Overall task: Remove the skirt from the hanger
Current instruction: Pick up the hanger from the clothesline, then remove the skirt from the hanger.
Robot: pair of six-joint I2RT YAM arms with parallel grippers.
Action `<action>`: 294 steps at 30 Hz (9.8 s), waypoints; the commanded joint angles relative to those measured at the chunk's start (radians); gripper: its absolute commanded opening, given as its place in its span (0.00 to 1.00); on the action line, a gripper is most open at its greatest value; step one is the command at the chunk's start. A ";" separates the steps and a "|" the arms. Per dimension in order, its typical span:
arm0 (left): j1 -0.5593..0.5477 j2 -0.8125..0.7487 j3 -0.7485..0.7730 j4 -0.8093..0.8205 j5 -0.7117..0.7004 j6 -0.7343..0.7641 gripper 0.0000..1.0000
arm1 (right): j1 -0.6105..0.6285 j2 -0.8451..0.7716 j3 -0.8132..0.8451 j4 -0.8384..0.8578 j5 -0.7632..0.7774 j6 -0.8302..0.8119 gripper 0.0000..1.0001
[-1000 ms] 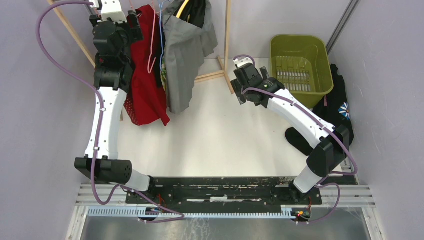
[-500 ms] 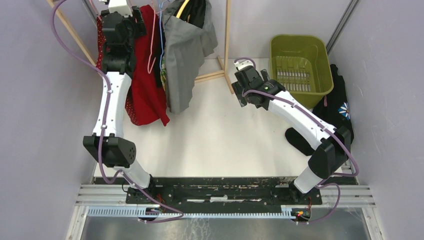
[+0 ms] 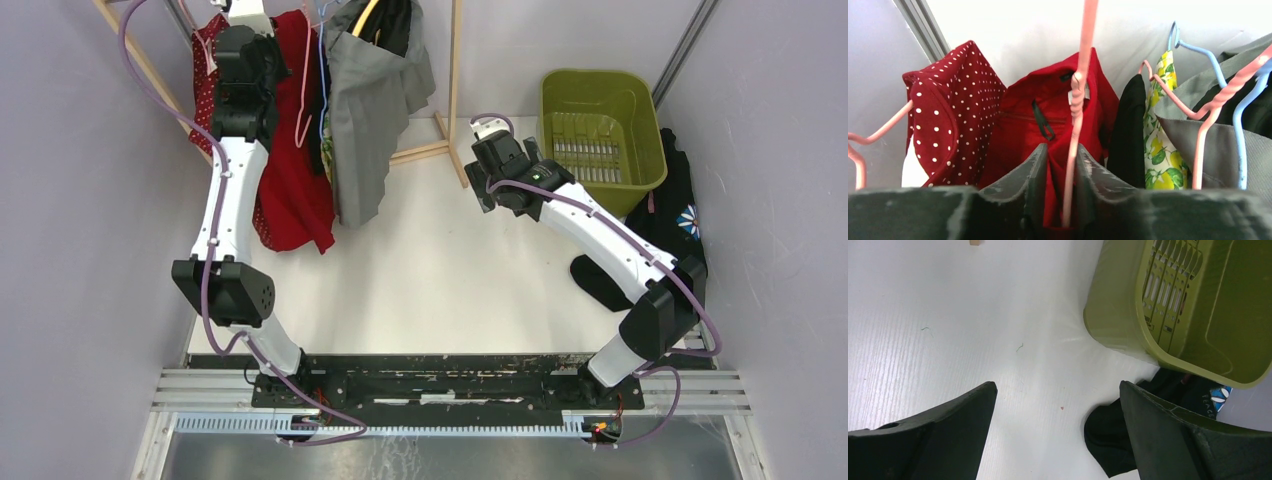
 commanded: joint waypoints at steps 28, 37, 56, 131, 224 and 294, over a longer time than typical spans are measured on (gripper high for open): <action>0.007 -0.100 -0.191 0.629 0.004 0.037 0.03 | -0.004 -0.023 -0.051 0.026 -0.022 0.021 1.00; 0.008 -0.052 -0.069 0.678 0.018 0.033 0.03 | -0.005 -0.008 -0.045 0.027 -0.029 0.019 1.00; 0.018 -0.133 -0.487 1.121 0.049 -0.045 0.03 | -0.006 0.004 -0.076 0.026 -0.055 0.016 1.00; 0.048 -0.701 -0.852 0.596 0.200 0.230 0.03 | -0.016 0.036 -0.063 0.023 -0.163 0.027 1.00; -0.179 -0.558 -0.607 0.147 0.672 -0.031 0.03 | 0.028 -0.170 0.133 -0.059 0.220 -0.086 1.00; -0.461 -0.495 -0.701 0.328 0.605 -0.041 0.03 | 0.034 0.136 0.522 -0.001 -0.564 0.266 0.79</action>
